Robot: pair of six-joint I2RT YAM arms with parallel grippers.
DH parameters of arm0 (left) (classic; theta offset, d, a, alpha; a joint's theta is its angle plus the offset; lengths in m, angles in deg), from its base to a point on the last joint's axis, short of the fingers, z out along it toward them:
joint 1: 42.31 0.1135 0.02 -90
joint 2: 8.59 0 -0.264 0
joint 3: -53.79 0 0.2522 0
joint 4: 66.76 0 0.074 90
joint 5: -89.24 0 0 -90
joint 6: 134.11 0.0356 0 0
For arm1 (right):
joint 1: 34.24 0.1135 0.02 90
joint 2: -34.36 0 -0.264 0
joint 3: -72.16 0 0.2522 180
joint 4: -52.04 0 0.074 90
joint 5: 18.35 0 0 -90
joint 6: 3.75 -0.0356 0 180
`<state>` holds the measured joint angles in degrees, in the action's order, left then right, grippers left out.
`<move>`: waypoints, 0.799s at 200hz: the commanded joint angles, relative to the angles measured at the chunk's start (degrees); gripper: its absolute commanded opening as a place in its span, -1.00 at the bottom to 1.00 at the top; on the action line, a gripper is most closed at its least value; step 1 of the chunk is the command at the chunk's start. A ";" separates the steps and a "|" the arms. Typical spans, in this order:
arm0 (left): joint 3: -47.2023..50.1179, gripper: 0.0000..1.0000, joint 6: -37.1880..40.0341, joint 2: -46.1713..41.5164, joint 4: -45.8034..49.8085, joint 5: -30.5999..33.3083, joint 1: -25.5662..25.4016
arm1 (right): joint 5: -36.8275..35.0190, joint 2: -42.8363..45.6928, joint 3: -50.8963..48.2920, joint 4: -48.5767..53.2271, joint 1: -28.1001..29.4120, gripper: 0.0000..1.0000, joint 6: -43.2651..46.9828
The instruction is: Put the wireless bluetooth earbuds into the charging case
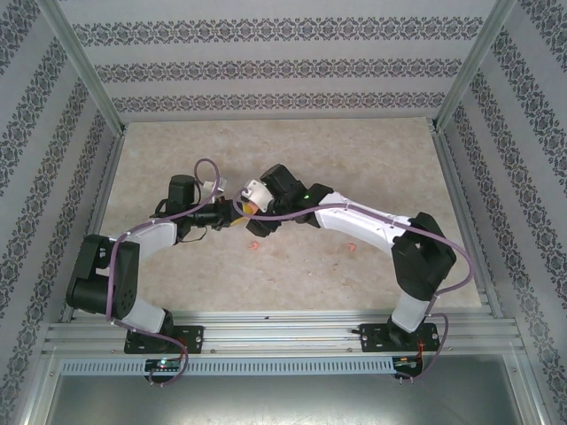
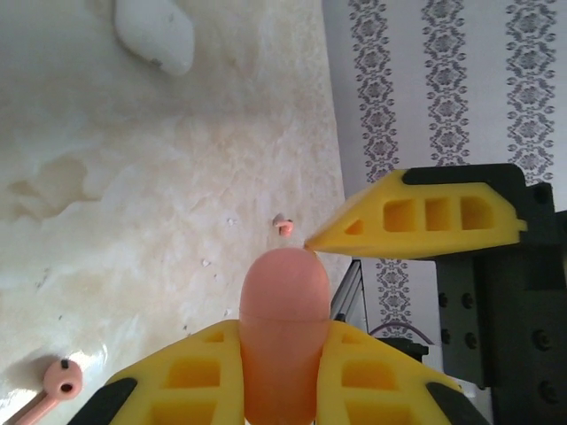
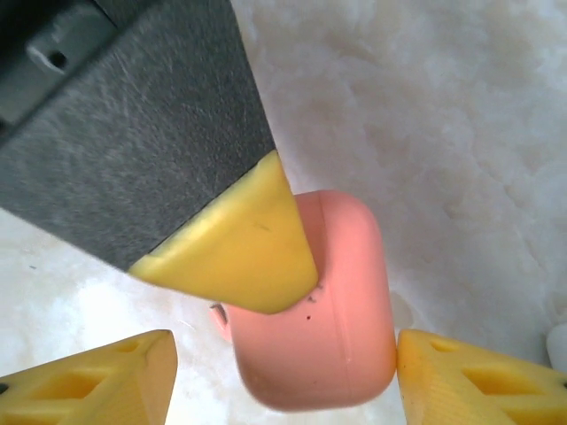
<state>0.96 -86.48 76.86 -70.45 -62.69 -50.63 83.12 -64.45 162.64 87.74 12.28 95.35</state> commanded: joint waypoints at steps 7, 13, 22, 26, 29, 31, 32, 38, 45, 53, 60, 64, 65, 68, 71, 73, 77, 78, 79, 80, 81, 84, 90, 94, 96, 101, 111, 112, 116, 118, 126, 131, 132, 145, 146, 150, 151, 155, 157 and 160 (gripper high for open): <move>2.39 -1.00 -0.89 -4.13 -17.08 2.97 -0.59 | 8.54 9.06 -0.34 -1.50 -2.70 0.31 -8.35; 2.69 -1.00 -1.09 -4.51 -19.28 3.13 -0.61 | 9.72 10.10 -0.40 -1.99 -3.28 0.32 -9.76; 2.92 -1.00 -1.05 -5.13 -22.05 3.38 -0.63 | 11.73 11.82 -0.52 -2.97 -4.49 0.34 -12.40; 2.90 -1.00 -1.07 -5.39 -23.27 3.40 -0.60 | 12.35 12.51 -0.44 -3.26 -5.01 0.34 -13.58; 2.87 -1.00 -1.05 -5.57 -24.18 3.34 -0.60 | 12.71 12.74 -0.44 -3.36 -5.30 0.35 -14.11; 2.93 -1.00 -0.98 -5.74 -24.73 3.32 -0.57 | 13.12 13.13 -0.37 -3.53 -5.66 0.35 -14.90; 2.98 -1.00 -1.02 -5.78 -25.04 3.31 -0.52 | 13.22 13.25 -0.36 -3.59 -5.83 0.35 -15.17; 2.98 -1.00 -0.87 -6.16 -26.52 3.37 -0.59 | 14.13 13.93 -0.35 -3.78 -6.61 0.35 -16.74; 3.02 -1.00 -0.62 -6.58 -28.50 3.31 -0.58 | 15.10 14.45 -0.27 -4.18 -7.44 0.36 -18.23; 3.17 -1.00 -0.17 -7.15 -30.67 3.18 -0.64 | 16.71 15.05 -0.35 -4.71 -8.52 0.35 -20.32; 3.38 -1.00 0.01 -7.69 -32.74 3.01 -0.59 | 18.93 15.43 -0.35 -5.17 -9.63 0.31 -22.35; 3.45 -1.00 0.05 -8.06 -33.82 2.79 -0.56 | 19.98 15.55 -0.35 -5.53 -10.09 0.29 -23.43; 3.51 -1.00 0.07 -8.08 -34.11 2.74 -0.61 | 19.98 15.55 -0.35 -5.53 -10.09 0.29 -23.43; 3.49 -1.00 0.20 -8.37 -34.87 2.47 -0.58 | 20.72 15.70 -0.45 -5.80 -10.44 0.28 -24.09; 3.55 -1.00 0.32 -8.61 -35.78 2.15 -0.64 | 21.49 15.83 -0.51 -6.18 -10.71 0.27 -24.93; 3.56 -1.00 0.41 -8.78 -36.39 1.85 -0.62 | 22.02 15.90 -0.59 -6.39 -10.92 0.26 -25.43; 3.58 -1.00 0.44 -9.10 -37.34 1.38 -0.57 | 22.97 16.03 -0.74 -6.93 -11.14 0.25 -26.59; 3.62 -1.00 0.44 -9.18 -37.59 1.29 -0.57 | 23.20 16.07 -0.81 -7.14 -11.25 0.25 -26.85; 3.59 -1.00 0.49 -9.30 -37.80 1.20 -0.56 | 23.40 16.08 -0.80 -7.33 -11.31 0.25 -27.12; 3.62 -1.00 0.51 -9.36 -38.08 1.16 -0.56 | 23.84 16.16 -0.97 -7.63 -11.40 0.25 -27.63; 3.63 -1.00 0.52 -9.44 -38.35 1.09 -0.56 | 23.84 16.16 -0.97 -7.63 -11.40 0.25 -27.63; 3.77 -1.00 0.58 -9.74 -39.13 0.89 -0.56 | 24.47 16.25 -1.15 -8.14 -11.51 0.25 -28.32; 4.17 -1.00 0.77 -10.33 -40.94 0.47 -0.57 | 25.67 16.44 -1.46 -8.98 -11.63 0.25 -29.36; 4.45 -1.00 0.92 -10.68 -42.29 0.35 -0.62 | 26.26 16.57 -1.59 -9.28 -11.65 0.26 -29.82; 4.60 -1.00 0.92 -10.86 -42.99 0.33 -0.60 | 26.49 16.57 -1.65 -9.39 -11.63 0.26 -29.97; 5.01 -1.00 1.05 -11.43 -44.37 0.32 -0.59 | 26.90 16.68 -1.82 -9.61 -11.55 0.27 -30.46; 5.68 -1.00 1.23 -12.58 -46.28 0.56 -0.63 | 27.71 16.68 -2.22 -10.19 -11.40 0.30 -31.36; 5.72 -1.00 1.28 -12.72 -46.36 0.57 -0.68 | 27.81 16.70 -2.25 -10.26 -11.38 0.30 -31.48; 5.91 -1.00 1.32 -13.17 -46.61 0.58 -0.71 | 28.16 16.73 -2.50 -10.66 -11.37 0.31 -31.91; 5.86 -1.00 1.37 -13.35 -46.66 0.58 -0.71 | 28.37 16.74 -2.65 -10.90 -11.37 0.31 -32.08; 5.97 -1.00 1.49 -14.18 -46.33 0.44 -0.67 | 29.26 16.87 -3.15 -11.91 -11.37 0.32 -33.06; 5.94 -1.00 1.65 -14.70 -45.99 0.41 -0.66 | 29.93 16.97 -3.54 -12.69 -11.37 0.32 -33.69; 5.94 -1.00 1.67 -14.79 -45.87 0.41 -0.65 | 29.93 16.97 -3.54 -12.69 -11.37 0.32 -33.69; 6.34 -1.00 2.06 -16.16 -45.40 0.47 -0.96 | 30.61 17.20 -4.17 -14.42 -11.37 0.33 -34.93; 6.40 -1.00 2.13 -16.26 -45.39 0.49 -0.98 | 30.62 17.22 -4.19 -14.49 -11.37 0.33 -35.02; 6.54 -1.00 2.16 -16.62 -45.26 0.54 -0.98 | 30.84 17.16 -4.28 -14.84 -11.37 0.33 -35.29; 6.63 -1.00 2.23 -16.76 -45.24 0.56 -0.99 | 30.87 17.16 -4.30 -14.91 -11.37 0.33 -35.38; 6.77 -1.00 2.41 -17.11 -45.17 0.66 -1.14 | 31.08 17.15 -4.31 -15.11 -11.38 0.33 -35.61; 6.80 -1.00 2.50 -17.34 -45.07 0.71 -1.17 | 31.21 17.07 -4.31 -15.28 -11.37 0.32 -35.77; 6.94 -1.00 2.59 -17.56 -44.92 0.75 -1.26 | 31.36 16.99 -4.31 -15.46 -11.37 0.32 -35.96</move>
<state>6.93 -86.31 62.08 -110.71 -60.72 -50.85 110.37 -48.86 159.39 77.07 0.79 63.39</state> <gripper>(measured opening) 0.163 0.662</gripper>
